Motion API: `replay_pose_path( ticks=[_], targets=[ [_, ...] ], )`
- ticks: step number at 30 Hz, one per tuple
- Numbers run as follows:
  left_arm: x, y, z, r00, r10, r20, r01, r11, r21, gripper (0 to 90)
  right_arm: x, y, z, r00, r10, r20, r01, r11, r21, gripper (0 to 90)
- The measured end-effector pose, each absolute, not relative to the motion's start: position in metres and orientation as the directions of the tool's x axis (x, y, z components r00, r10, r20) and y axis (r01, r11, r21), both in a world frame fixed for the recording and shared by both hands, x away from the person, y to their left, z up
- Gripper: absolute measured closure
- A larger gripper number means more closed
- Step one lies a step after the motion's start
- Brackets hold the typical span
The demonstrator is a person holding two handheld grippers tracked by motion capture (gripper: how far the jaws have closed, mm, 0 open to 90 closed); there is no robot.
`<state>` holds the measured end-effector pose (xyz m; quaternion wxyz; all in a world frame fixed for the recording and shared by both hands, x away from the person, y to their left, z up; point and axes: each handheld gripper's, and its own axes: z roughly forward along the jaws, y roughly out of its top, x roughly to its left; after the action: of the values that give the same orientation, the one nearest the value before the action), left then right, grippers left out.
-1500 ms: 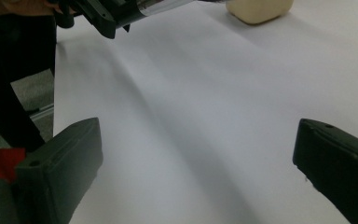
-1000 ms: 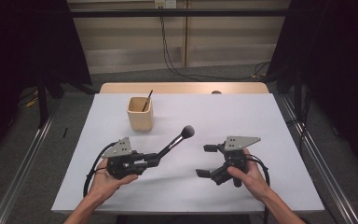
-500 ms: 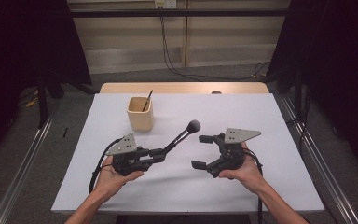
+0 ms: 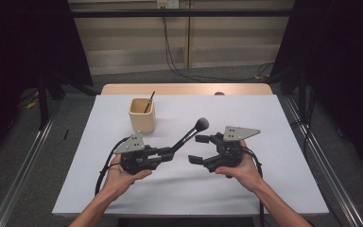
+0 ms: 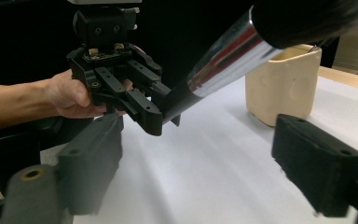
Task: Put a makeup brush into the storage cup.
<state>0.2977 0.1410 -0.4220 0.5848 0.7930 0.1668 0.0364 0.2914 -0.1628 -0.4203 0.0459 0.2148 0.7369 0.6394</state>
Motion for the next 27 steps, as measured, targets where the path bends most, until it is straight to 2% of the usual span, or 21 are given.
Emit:
replay_pose_path(
  ticks=[3,6,9,11,20,27],
  targets=[
    [0.297,0.139,-0.424,0.944,0.301,-0.132,0.218,-0.271,0.937,74.8,0.292,-0.160,-0.420,-0.908,0.364,0.207,0.255,0.090,0.963,25.2],
    [0.296,0.137,-0.425,0.949,0.289,-0.130,0.210,-0.269,0.940,74.8,0.295,-0.159,-0.421,-0.901,0.368,0.229,0.273,0.072,0.959,27.4],
    [0.294,0.135,-0.426,0.950,0.285,-0.127,0.207,-0.272,0.940,74.8,0.295,-0.158,-0.422,-0.904,0.359,0.233,0.275,0.069,0.959,32.9],
    [0.293,0.134,-0.427,0.951,0.282,-0.124,0.204,-0.274,0.940,74.8,0.294,-0.158,-0.422,-0.905,0.355,0.232,0.270,0.060,0.961,39.7],
    [0.292,0.133,-0.431,0.954,0.274,-0.125,0.205,-0.286,0.936,74.8,0.294,-0.160,-0.422,-0.899,0.357,0.252,0.282,0.033,0.959,45.1],
    [0.291,0.128,-0.435,0.958,0.260,-0.123,0.202,-0.306,0.930,74.6,0.296,-0.162,-0.425,-0.896,0.354,0.268,0.293,0.019,0.956,59.9]
  ],
)
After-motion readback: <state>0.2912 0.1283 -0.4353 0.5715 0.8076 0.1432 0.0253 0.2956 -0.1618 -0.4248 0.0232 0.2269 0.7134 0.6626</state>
